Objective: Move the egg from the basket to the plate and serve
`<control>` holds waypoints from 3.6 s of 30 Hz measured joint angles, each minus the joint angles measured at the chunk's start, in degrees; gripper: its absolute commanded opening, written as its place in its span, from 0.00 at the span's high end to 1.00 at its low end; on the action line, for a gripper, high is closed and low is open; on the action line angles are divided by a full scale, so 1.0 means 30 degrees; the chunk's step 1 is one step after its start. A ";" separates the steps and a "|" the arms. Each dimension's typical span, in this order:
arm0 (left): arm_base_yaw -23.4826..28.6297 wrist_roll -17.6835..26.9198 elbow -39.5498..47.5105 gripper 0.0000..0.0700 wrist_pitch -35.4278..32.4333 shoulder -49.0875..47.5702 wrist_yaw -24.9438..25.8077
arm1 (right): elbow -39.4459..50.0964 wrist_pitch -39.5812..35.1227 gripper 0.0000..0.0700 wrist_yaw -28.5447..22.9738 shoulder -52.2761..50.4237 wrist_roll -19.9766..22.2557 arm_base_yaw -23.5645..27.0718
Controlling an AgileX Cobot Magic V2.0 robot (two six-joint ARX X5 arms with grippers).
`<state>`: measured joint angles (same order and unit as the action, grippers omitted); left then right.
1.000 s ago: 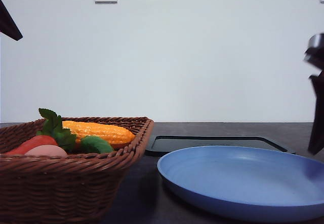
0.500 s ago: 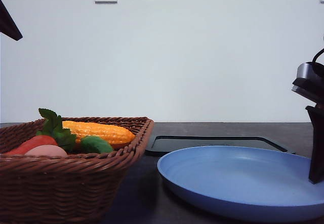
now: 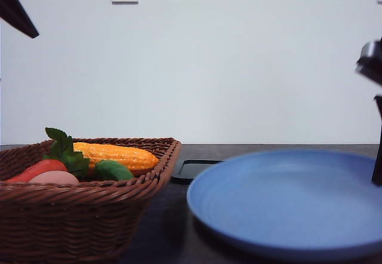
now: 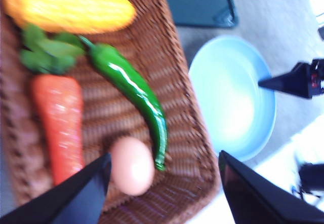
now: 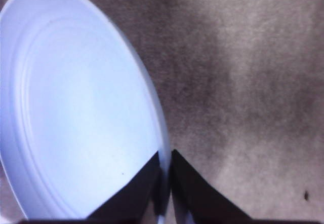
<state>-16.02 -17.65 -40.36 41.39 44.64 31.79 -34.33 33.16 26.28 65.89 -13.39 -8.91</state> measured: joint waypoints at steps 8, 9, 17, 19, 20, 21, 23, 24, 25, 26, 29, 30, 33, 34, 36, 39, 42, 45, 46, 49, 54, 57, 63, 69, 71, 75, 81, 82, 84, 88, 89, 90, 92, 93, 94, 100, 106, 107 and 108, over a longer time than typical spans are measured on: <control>-0.3465 -0.1076 -0.0156 0.34 -0.0257 0.1510 -0.2244 | 0.0000 0.0243 1.00 -0.0637 -0.3419 -0.0131 0.0924; -0.3917 -0.1166 -0.0216 0.34 -0.0293 0.1869 -0.2815 | 0.0000 0.0243 1.00 -0.0820 -0.3740 -0.0133 0.1076; -0.7000 -0.1473 -0.1537 0.34 -0.0318 0.5997 -0.6511 | 0.0000 0.0269 1.00 -0.0972 -0.4947 -0.0138 0.1978; -0.7456 -0.1473 -0.2006 0.34 -0.0378 0.7135 -0.7228 | 0.0000 0.0272 1.00 -0.0943 -0.4967 -0.0138 0.2043; -0.7631 -0.1469 -0.2218 0.34 -0.0328 0.7670 -0.7502 | 0.0000 0.0284 1.00 -0.0928 -0.4968 -0.0138 0.2060; -0.7781 -0.1464 -0.2442 0.34 -0.0226 0.8217 -0.7753 | 0.0000 0.0294 1.00 -0.0912 -0.4968 -0.0138 0.2071; -0.8015 -0.1458 -0.2954 0.34 0.0139 0.9339 -0.8197 | 0.0000 0.0294 1.00 -0.0881 -0.4968 -0.0138 0.2077; -0.8118 -0.1458 -0.3178 0.34 0.0309 0.9824 -0.8385 | 0.0000 0.0296 1.00 -0.0874 -0.4968 -0.0138 0.2079; -0.8217 -0.1458 -0.3357 0.34 0.0408 1.0286 -0.8560 | 0.0000 0.0300 1.00 -0.0874 -0.4968 -0.0138 0.2083; -0.8281 -0.1458 -0.3453 0.34 0.0468 1.0659 -0.8620 | 0.0000 0.0298 1.00 -0.0874 -0.4968 -0.0138 0.2084; -0.8372 -0.1451 -0.3570 0.34 0.0550 1.1513 -0.8644 | 0.0000 0.0301 1.00 -0.0867 -0.4968 -0.0138 0.2084; -0.8376 -0.1451 -0.3570 0.34 0.0525 1.1734 -0.8648 | 0.0000 0.0301 1.00 -0.0867 -0.4968 -0.0138 0.2084; -0.8381 -0.1391 -0.3570 0.34 0.0476 1.2217 -0.8689 | 0.0000 0.0294 1.00 -0.0867 -0.4968 -0.0138 0.2084; -0.8384 -0.1338 -0.3570 0.34 0.0466 1.2356 -0.8707 | 0.0000 0.0294 1.00 -0.0865 -0.4968 -0.0138 0.2084; -0.8384 -0.1193 -0.3570 0.34 0.0459 1.2609 -0.8760 | 0.0000 0.0294 1.00 -0.0860 -0.4968 -0.0138 0.2084; -0.8384 -0.1015 -0.3576 0.35 0.0419 1.2855 -0.8839 | 0.0000 0.0294 1.00 -0.0860 -0.4968 -0.0138 0.2084; -0.8384 -0.0940 -0.3577 0.37 0.0421 1.3063 -0.8854 | 0.0000 0.0292 1.00 -0.0860 -0.4968 -0.0144 0.2084; -0.8384 -0.0889 -0.3577 0.44 0.0457 1.3251 -0.8859 | 0.0000 0.0277 1.00 -0.0860 -0.4968 -0.0181 0.2084; -0.8384 -0.0859 -0.3577 0.46 0.0479 1.3284 -0.8861 | 0.0000 0.0271 1.00 -0.0858 -0.4968 -0.0191 0.2084; -0.8384 -0.0707 -0.3577 0.52 0.0591 1.3284 -0.8893 | 0.0000 0.0261 1.00 -0.0852 -0.4968 -0.0197 0.2084; -0.8384 -0.0438 -0.3577 0.64 0.0896 1.3284 -0.8918 | 0.0000 0.0258 1.00 -0.0845 -0.4968 -0.0197 0.2084; -0.8384 -0.0351 -0.3585 0.71 0.0896 1.3284 -0.8918 | 0.0000 0.0250 1.00 -0.0833 -0.4968 -0.0197 0.2084; -0.8384 0.0121 -0.3826 0.79 0.1281 1.3284 -0.8973 | 0.0000 0.0243 1.00 -0.0434 -0.4968 -0.0238 0.2084; -0.8376 0.1511 -0.6276 0.81 0.3039 1.3263 -1.0454 | 0.0000 0.0236 1.00 0.0326 -0.4968 -0.0590 0.2084; -0.8370 0.1937 -0.7501 0.81 0.3512 1.3149 -1.0768 | 0.0000 0.0236 1.00 0.0672 -0.4968 -0.0649 0.2084; -0.8411 0.2231 -1.0064 0.81 0.3869 1.2813 -1.0472 | 0.0000 0.0236 1.00 0.1586 -0.4968 -0.0900 0.2084; -0.9780 0.2265 -1.2306 0.81 0.1819 1.2686 -0.8133 | 0.0000 0.0230 1.00 0.2755 -0.4968 -0.1222 0.1710; -1.0159 0.2267 -1.2342 0.81 0.1340 1.2686 -0.7838 | 0.0000 0.0231 1.00 0.2781 -0.4968 -0.1288 0.1585; -1.0929 0.2275 -1.2342 0.81 0.0487 1.2686 -0.7568 | 0.0000 0.0246 1.00 0.2837 -0.4968 -0.1472 0.1315; -1.2457 0.2398 -1.2342 0.81 -0.0744 1.2869 -0.7541 | 0.0000 0.0462 1.00 0.3046 -0.4961 -0.1640 0.0731; -1.2797 0.2444 -1.2347 0.81 -0.0911 1.3036 -0.7546 | 0.0000 0.0625 1.00 0.3060 -0.4961 -0.1649 0.0615; -1.3121 0.2502 -1.2349 0.81 -0.1049 1.3249 -0.7553 | 0.0000 0.0813 1.00 0.3070 -0.4958 -0.1654 0.0497; -1.3617 0.2663 -1.2349 0.81 -0.1156 1.3812 -0.7562 | 0.0000 0.1221 1.00 0.3089 -0.4939 -0.1668 0.0263; -1.3783 0.2741 -1.2349 0.81 -0.1154 1.4125 -0.7565 | 0.0000 0.1426 1.00 0.3099 -0.4927 -0.1681 0.0156; -1.3917 0.2807 -1.2349 0.81 -0.1144 1.4449 -0.7571 | 0.0000 0.1645 1.00 0.3105 -0.4917 -0.1690 0.0055; -1.4147 0.3226 -1.2342 0.81 -0.0813 1.6101 -0.7621 | 0.0000 0.2853 1.00 0.3173 -0.4895 -0.1632 -0.0196; -1.4242 0.3659 -1.2342 0.80 -0.0630 1.6901 -0.7628 | 0.0000 0.3654 1.00 0.3169 -0.4895 -0.1475 -0.0196; -1.4246 0.3698 -1.2342 0.80 -0.0619 1.6973 -0.7628 | 0.0000 0.3660 1.00 0.3173 -0.4895 -0.1472 -0.0196; -1.4253 0.3737 -1.2342 0.80 -0.0605 1.7029 -0.7628 | 0.0000 0.3664 1.00 0.3173 -0.4895 -0.1472 -0.0196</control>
<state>-58.77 -6.44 -77.38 39.57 95.72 8.91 -34.33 44.15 35.80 51.20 -17.80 -9.50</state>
